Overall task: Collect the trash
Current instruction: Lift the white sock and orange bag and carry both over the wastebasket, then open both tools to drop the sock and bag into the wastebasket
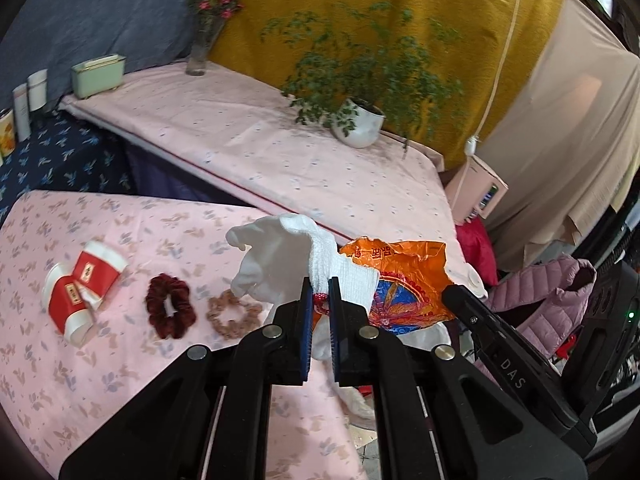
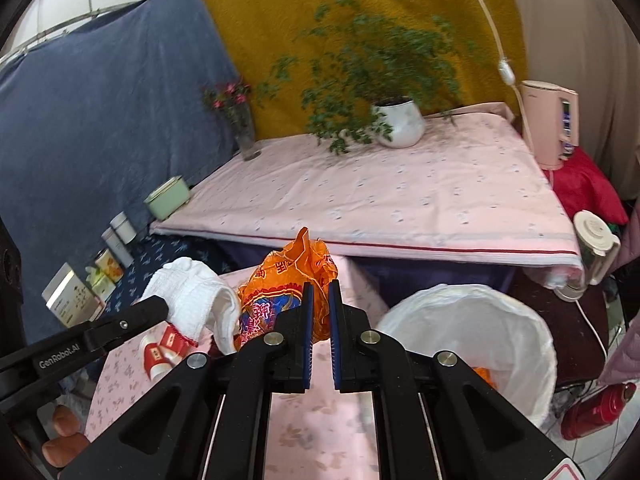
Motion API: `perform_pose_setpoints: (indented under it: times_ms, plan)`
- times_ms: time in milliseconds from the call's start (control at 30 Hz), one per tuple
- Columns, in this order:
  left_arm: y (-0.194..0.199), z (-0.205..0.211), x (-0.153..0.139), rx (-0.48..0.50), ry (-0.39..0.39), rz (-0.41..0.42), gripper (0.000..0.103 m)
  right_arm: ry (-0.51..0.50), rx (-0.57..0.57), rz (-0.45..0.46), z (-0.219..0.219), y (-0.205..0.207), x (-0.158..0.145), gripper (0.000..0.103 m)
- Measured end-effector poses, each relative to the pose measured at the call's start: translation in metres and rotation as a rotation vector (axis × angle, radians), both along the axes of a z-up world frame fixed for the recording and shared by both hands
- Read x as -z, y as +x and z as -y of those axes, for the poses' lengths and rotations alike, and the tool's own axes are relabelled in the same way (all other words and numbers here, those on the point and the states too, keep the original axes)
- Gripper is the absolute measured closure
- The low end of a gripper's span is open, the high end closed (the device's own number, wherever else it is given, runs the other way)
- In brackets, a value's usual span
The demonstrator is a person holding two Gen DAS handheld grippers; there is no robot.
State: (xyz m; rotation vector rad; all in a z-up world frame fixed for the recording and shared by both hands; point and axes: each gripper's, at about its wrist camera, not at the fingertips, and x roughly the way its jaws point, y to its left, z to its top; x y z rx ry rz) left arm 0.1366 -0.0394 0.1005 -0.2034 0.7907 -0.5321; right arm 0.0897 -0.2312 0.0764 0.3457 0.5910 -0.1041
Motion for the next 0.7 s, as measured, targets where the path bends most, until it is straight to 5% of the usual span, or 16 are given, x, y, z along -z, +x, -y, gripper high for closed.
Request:
perform_pose_setpoints:
  times_ms: [700]
  plan:
    - [-0.022, 0.135, 0.034, 0.265, 0.063, -0.056, 0.095, 0.081, 0.287, -0.055, 0.135, -0.067, 0.046, 0.096]
